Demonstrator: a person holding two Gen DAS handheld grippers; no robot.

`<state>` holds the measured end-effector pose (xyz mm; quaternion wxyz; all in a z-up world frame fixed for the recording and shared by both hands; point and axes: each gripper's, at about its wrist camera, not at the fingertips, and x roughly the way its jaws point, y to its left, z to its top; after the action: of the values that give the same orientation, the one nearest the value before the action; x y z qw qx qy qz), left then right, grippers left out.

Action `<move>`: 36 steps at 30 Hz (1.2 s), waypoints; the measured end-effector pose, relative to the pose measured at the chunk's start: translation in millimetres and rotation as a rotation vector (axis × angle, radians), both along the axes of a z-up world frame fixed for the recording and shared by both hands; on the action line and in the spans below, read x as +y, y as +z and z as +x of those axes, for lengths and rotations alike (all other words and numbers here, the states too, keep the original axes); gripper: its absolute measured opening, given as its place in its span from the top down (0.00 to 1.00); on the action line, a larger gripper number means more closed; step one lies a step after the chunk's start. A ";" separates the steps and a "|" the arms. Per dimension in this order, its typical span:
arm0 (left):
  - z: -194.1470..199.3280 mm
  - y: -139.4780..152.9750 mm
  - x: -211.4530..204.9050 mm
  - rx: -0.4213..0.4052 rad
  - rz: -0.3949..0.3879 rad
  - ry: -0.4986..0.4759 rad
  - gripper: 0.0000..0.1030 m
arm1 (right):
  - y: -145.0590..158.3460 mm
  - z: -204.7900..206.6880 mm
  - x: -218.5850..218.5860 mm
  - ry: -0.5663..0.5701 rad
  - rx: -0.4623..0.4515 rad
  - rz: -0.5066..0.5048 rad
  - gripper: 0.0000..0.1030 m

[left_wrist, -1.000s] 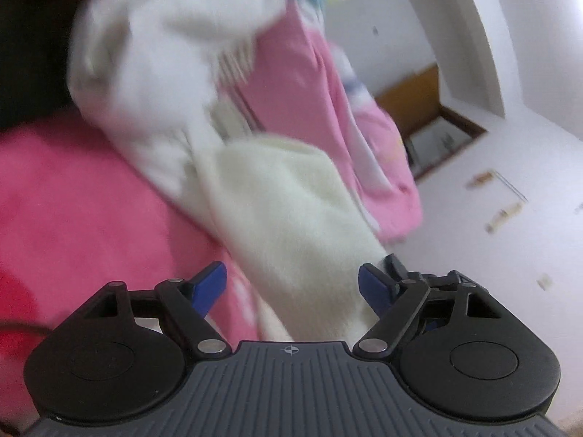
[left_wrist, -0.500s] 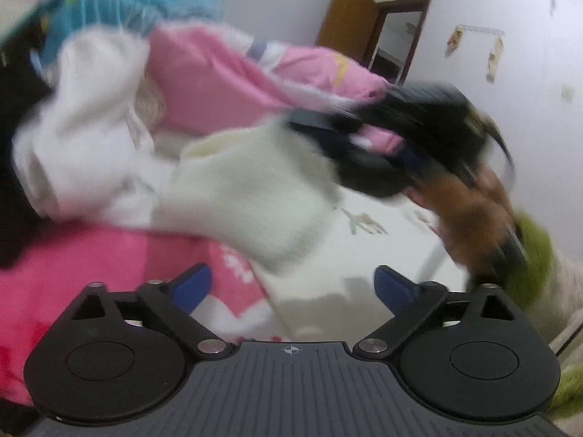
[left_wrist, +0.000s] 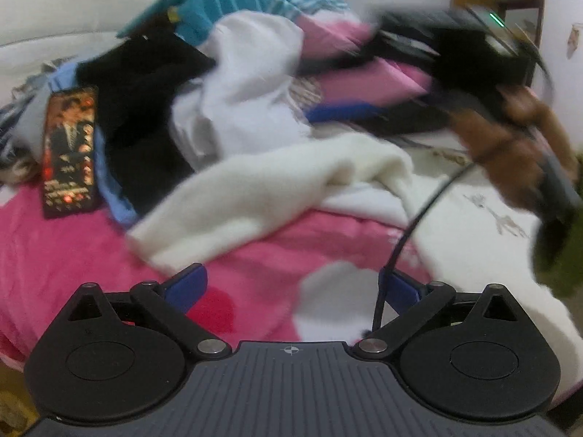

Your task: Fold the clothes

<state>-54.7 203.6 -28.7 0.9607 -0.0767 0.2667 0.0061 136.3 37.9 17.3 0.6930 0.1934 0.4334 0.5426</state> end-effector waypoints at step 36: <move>56.9 -20.8 53.9 0.048 -0.016 0.192 0.07 | -119.1 -16.3 -121.4 -0.286 0.037 0.078 0.54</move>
<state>2.2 257.5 -49.5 0.9484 -0.1094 0.2811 0.0978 120.1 -83.5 -101.9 0.7471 0.2900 0.3927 0.4511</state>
